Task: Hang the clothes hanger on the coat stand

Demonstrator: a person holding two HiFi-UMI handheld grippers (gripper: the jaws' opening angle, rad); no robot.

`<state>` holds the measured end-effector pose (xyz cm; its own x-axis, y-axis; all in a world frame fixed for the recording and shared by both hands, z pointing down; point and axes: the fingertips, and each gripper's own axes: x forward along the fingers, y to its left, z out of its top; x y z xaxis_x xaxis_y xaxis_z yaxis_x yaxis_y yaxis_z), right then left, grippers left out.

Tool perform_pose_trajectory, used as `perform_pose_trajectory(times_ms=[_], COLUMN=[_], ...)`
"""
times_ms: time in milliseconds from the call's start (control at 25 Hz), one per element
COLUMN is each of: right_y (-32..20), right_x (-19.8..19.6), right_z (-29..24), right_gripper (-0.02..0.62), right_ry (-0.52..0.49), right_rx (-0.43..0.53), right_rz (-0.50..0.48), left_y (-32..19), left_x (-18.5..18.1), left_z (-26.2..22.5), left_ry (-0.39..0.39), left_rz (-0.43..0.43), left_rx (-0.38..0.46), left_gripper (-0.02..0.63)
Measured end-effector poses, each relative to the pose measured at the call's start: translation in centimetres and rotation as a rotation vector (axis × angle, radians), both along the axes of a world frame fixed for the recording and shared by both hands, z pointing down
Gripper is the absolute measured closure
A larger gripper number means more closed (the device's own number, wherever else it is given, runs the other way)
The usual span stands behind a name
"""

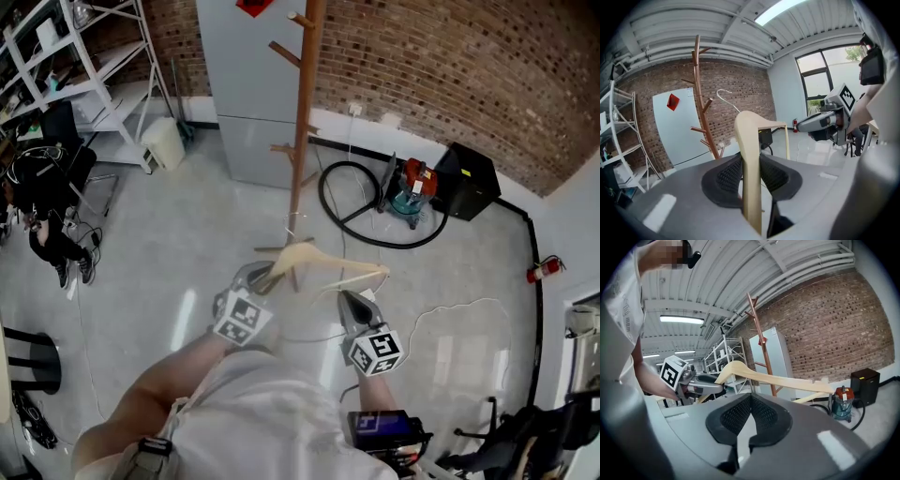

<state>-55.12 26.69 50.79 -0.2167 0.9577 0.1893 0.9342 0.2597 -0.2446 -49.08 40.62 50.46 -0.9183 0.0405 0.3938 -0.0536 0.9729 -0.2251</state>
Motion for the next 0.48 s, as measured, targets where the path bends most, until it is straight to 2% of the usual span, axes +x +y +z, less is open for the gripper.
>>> perform_pose_trajectory(times_ms=[200, 480], right_y=[4.0, 8.5], right_x=[-1.8, -4.1], right_z=[-0.6, -1.1], right_gripper=[0.581, 0.581], right_ry=[-0.018, -0.038], right_rx=[0.012, 0.026], right_rz=[0.011, 0.062], left_y=[3.7, 8.8], left_x=[-2.7, -7.3], left_z=[-0.2, -3.8], left_ry=[-0.004, -0.030], left_rz=[0.045, 0.118], left_rx=[-0.010, -0.059], left_gripper=[0.495, 0.495])
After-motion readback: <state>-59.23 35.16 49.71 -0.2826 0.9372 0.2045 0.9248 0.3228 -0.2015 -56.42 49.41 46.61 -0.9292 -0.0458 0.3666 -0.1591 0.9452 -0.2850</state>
